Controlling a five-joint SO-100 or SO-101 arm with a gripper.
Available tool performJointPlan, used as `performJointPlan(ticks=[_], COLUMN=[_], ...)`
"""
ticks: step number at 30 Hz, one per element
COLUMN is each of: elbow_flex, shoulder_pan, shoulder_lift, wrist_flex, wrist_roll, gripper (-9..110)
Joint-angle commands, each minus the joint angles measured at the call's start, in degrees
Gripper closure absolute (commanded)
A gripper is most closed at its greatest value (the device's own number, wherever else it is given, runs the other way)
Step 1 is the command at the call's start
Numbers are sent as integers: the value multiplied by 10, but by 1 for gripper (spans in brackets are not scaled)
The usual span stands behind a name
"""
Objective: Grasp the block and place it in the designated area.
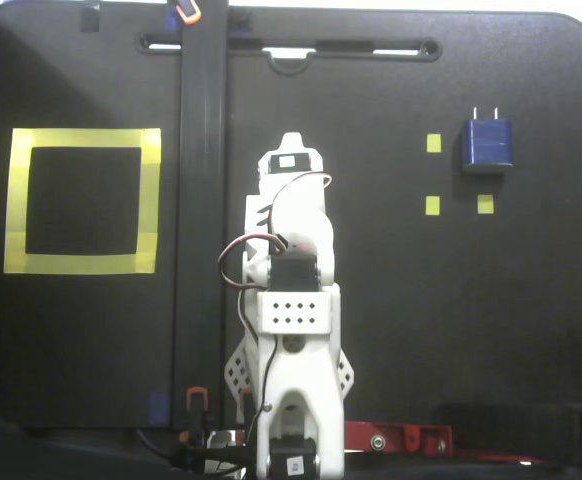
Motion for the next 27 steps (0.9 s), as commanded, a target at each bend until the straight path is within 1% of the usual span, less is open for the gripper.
performJointPlan(ticks=[1, 4, 6, 19, 24, 27], elbow_flex=[4, 4, 4, 4, 4, 4], shoulder_pan=[0, 0, 0, 0, 1, 1], shoulder_lift=[4, 4, 4, 4, 4, 4], wrist_flex=[2, -9, -38, -334, -414, -428], wrist_roll=[-3, -4, -4, -5, -6, -6], gripper=[101, 101, 101, 101, 101, 101])
